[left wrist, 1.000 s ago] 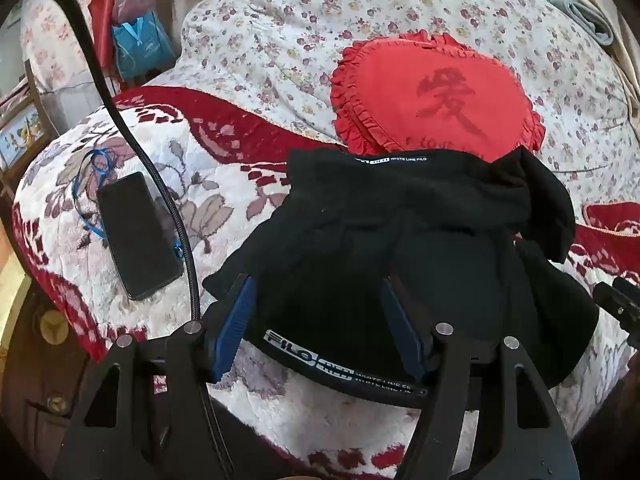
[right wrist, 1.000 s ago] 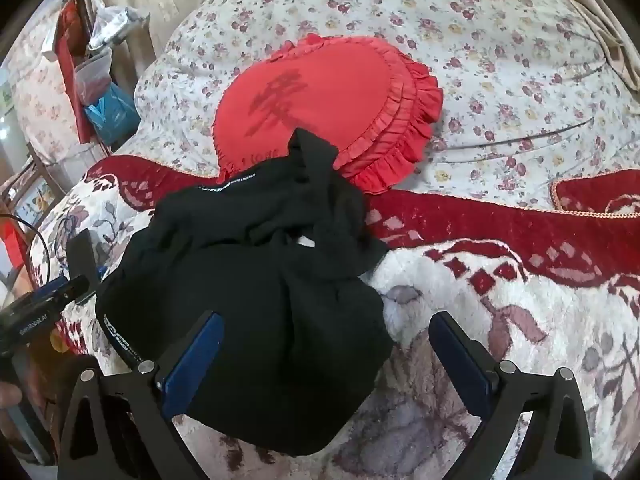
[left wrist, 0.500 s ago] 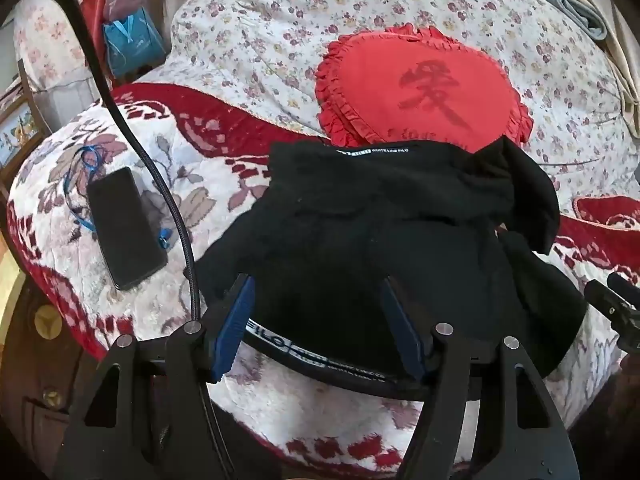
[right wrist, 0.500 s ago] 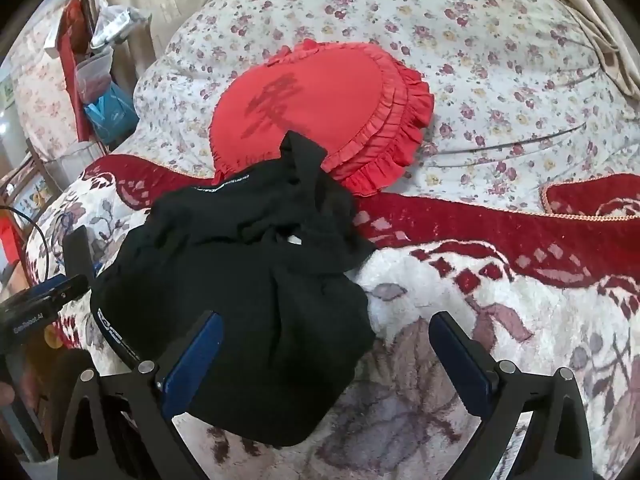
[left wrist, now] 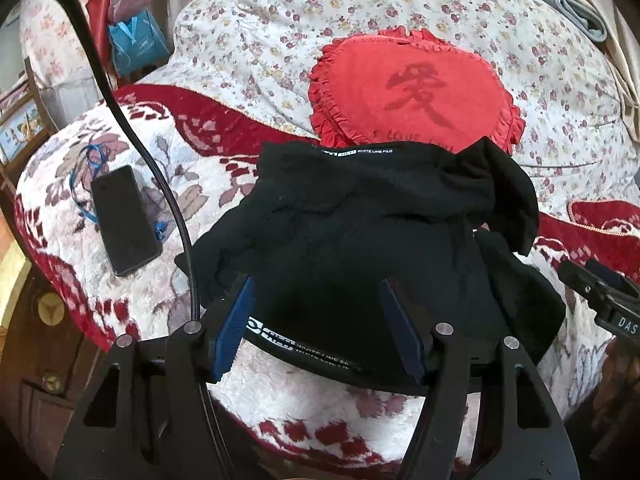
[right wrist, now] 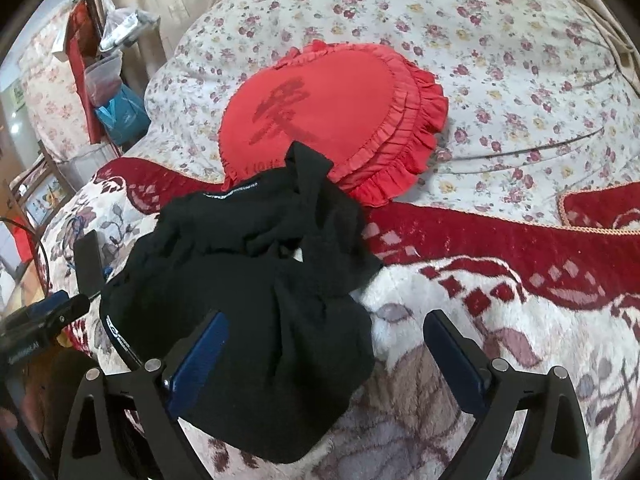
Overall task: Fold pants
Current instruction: 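Grasp the black pants waistband with the left gripper while the right gripper approaches the pants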
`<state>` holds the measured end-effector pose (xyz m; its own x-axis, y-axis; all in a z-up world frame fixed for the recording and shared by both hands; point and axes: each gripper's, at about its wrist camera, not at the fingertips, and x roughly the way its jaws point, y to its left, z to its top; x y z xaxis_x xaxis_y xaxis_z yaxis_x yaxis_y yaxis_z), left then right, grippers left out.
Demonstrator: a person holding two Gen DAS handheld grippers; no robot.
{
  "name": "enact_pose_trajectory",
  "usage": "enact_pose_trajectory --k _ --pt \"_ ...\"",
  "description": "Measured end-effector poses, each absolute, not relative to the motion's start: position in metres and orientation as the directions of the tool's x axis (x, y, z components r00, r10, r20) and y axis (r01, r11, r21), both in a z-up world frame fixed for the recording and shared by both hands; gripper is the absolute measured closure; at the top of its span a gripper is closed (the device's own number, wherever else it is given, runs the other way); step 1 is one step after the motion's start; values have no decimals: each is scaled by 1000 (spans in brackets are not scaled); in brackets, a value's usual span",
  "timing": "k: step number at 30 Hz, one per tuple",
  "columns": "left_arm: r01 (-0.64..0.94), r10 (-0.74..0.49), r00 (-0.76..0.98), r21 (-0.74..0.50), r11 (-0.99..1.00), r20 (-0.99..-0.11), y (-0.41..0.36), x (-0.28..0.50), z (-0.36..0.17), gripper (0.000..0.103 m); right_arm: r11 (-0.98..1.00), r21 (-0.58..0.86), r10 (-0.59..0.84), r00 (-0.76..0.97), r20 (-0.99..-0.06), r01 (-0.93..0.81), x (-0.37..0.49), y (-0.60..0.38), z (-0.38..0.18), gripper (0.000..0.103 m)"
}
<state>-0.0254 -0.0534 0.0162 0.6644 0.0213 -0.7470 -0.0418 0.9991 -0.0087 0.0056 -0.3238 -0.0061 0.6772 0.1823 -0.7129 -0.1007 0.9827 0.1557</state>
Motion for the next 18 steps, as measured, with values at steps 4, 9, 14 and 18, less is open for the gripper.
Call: enact_pose_trajectory --k 4,9,14,18 --pt "-34 34 670 15 999 -742 -58 -28 20 38 981 154 191 675 -712 -115 4 -318 -5 6" --pt "-35 46 675 30 999 -737 -59 -31 23 38 977 161 213 661 -720 -140 3 -311 -5 6" --pt "-43 50 684 28 999 -728 -59 -36 28 38 972 162 233 651 -722 -169 0 -303 -2 6" --pt "-39 45 694 25 999 -719 -58 -38 32 38 971 157 238 655 -717 -181 -6 -296 2 6"
